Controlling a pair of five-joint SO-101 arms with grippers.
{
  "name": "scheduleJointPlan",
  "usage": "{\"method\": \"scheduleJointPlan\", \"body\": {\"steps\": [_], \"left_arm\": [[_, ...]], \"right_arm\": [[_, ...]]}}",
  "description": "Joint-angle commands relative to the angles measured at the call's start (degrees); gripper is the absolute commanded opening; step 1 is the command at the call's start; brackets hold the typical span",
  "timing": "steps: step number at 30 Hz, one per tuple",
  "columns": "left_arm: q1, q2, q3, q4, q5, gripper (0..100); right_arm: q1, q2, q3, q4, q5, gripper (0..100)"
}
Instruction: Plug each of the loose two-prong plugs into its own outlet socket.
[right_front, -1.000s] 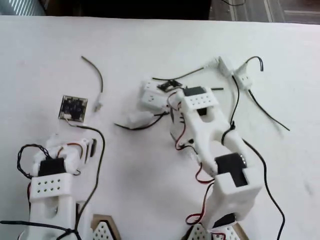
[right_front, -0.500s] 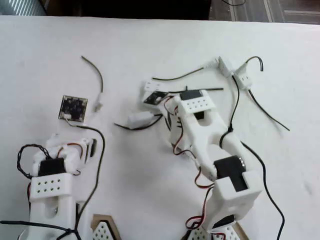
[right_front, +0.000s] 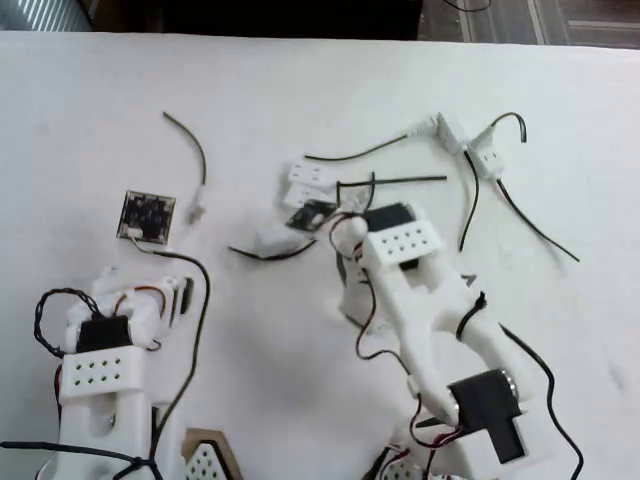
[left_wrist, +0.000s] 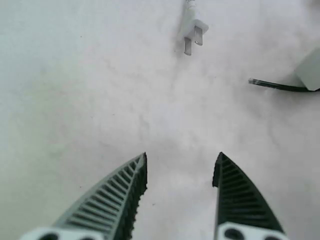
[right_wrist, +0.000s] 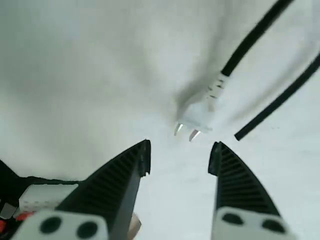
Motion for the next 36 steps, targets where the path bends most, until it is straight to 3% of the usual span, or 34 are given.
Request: {"method": "scheduleJointPlan", "body": {"steps": [1,5,11,17,26,33,36], "left_arm": [[0.04,-1.19,-0.35,-1.05,-0.44,22],[0.04,-1.19,-0.35,-1.05,-0.44,22],[0.04,-1.19,-0.35,-1.05,-0.44,22],[0.04,-1.19,-0.35,-1.05,-0.44,22],[0.04,-1.19,-0.35,-1.05,-0.44,22],[0.04,-1.19,-0.35,-1.05,-0.44,22],[0.04,-1.19,-0.35,-1.05,-0.44,22]], "right_arm": [[-1.71,-2.33,4.57,-6.37,-1.85,16.9],[-2.24,-2.33,8.09,-13.76,-5.98,16.9],[-1.63,-2.24,11.69,-19.12,-6.15,16.9],[-1.27,-1.54,12.48,-20.7,-6.24,16.6],[-1.1,10.68,9.32,-22.9,-6.33,16.6],[1.45,11.82,5.36,-22.9,-5.98,2.7],[2.86,11.74,5.01,-22.73,-5.98,1.8]]}}
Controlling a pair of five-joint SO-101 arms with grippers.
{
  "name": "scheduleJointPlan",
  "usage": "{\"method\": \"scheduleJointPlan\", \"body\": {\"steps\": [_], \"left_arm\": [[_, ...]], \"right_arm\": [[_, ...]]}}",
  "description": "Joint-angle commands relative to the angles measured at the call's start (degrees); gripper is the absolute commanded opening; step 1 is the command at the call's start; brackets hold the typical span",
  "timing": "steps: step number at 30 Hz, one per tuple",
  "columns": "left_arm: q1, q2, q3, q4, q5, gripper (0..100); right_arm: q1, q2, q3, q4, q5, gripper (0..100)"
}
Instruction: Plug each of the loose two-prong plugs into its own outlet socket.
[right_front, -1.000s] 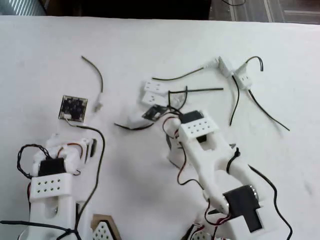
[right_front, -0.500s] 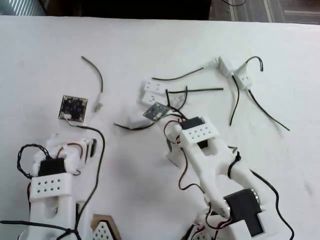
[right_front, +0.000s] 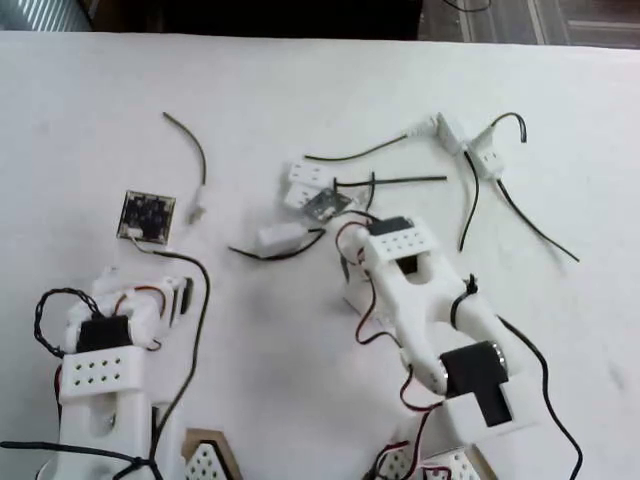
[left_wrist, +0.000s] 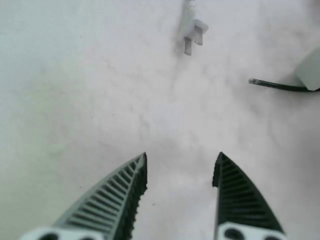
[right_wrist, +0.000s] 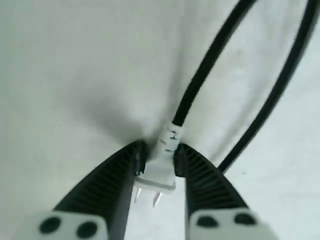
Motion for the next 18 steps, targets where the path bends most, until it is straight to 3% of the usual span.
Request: {"method": "scheduleJointPlan", "body": {"steps": [1,5,10,18], "left_arm": [[0.04,-1.19,-0.35,-1.05,-0.44,22],[0.04,-1.19,-0.35,-1.05,-0.44,22],[0.04,-1.19,-0.35,-1.05,-0.44,22],[0.04,-1.19,-0.35,-1.05,-0.44,22]], "right_arm": [[0.75,0.31,-0.88,0.04,-0.18,1.8],[-0.04,0.22,-1.32,2.51,-0.62,3.9],[-1.1,-4.62,-5.1,11.21,-6.33,17.0],[-5.76,-14.02,-4.04,15.96,-8.97,15.8]]}}
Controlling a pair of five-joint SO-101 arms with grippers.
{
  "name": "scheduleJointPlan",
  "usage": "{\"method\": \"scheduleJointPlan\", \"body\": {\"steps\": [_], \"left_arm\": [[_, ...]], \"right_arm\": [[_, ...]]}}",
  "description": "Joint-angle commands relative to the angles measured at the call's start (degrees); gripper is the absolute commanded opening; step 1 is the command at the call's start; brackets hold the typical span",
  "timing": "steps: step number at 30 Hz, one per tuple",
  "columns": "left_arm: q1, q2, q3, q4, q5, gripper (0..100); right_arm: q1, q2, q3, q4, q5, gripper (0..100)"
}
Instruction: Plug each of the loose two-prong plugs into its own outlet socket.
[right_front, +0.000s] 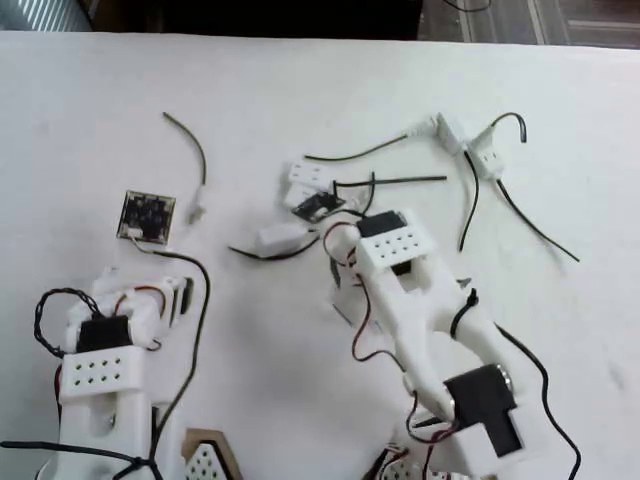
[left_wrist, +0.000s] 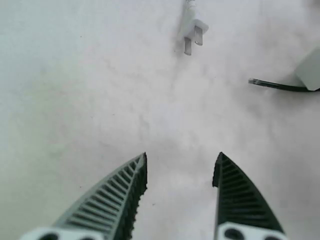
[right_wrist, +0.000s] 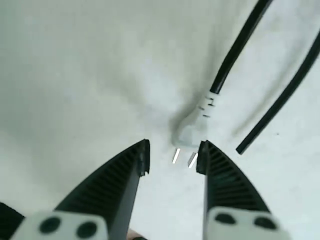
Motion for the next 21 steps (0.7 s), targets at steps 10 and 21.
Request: {"method": "scheduleJointPlan", "body": {"steps": [10,21], "left_arm": [[0.04,-1.19,-0.35,-1.05,-0.44,22],[0.04,-1.19,-0.35,-1.05,-0.44,22]], "right_arm": [[3.12,8.57,3.69,-9.01,-0.79,15.6],[6.29,12.62,-0.35,-9.8,1.14,2.9]]}}
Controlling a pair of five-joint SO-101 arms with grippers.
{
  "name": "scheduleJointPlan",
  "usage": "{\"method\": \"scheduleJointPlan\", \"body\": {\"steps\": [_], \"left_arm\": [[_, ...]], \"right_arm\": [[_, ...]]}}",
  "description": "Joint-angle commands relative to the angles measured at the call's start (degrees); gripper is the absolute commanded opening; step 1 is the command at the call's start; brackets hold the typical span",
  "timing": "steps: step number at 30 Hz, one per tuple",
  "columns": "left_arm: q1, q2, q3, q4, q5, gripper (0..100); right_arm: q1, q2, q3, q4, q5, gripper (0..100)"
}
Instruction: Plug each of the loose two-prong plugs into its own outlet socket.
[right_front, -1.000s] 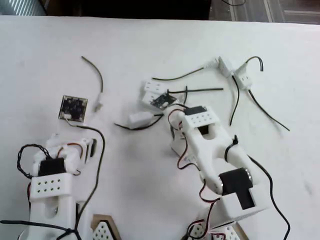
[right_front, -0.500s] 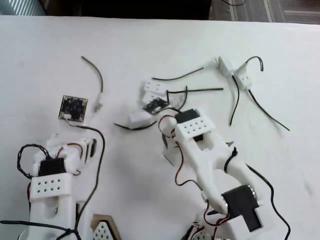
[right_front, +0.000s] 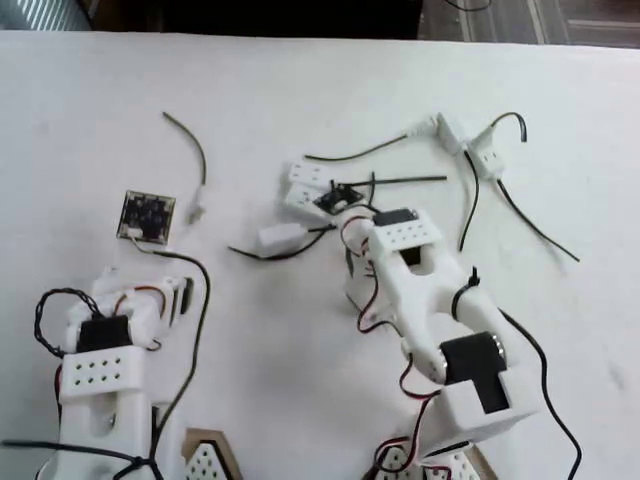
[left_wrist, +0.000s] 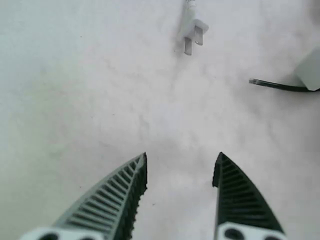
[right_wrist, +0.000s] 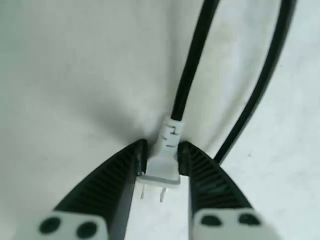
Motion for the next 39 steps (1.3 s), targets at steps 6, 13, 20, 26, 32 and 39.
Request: {"method": "scheduleJointPlan", "body": {"steps": [6,13,20,26,32,39], "left_arm": [[0.04,-1.19,-0.35,-1.05,-0.44,22],[0.04,-1.19,-0.35,-1.05,-0.44,22],[0.04,-1.19,-0.35,-1.05,-0.44,22],[0.04,-1.19,-0.35,-1.05,-0.44,22],[0.04,-1.19,-0.35,-1.05,-0.44,22],[0.04,-1.19,-0.35,-1.05,-0.44,22]], "right_arm": [[-0.13,0.31,-2.73,0.66,0.26,2.2],[-0.66,0.31,-9.05,11.74,-2.9,13.5],[-0.48,0.31,-11.08,12.35,-4.13,12.2],[4.18,0.4,-11.16,12.09,-3.6,12.0],[5.14,0.92,-10.81,12.09,-3.52,12.0],[4.26,-1.45,-12.84,14.29,-4.04,12.3]]}}
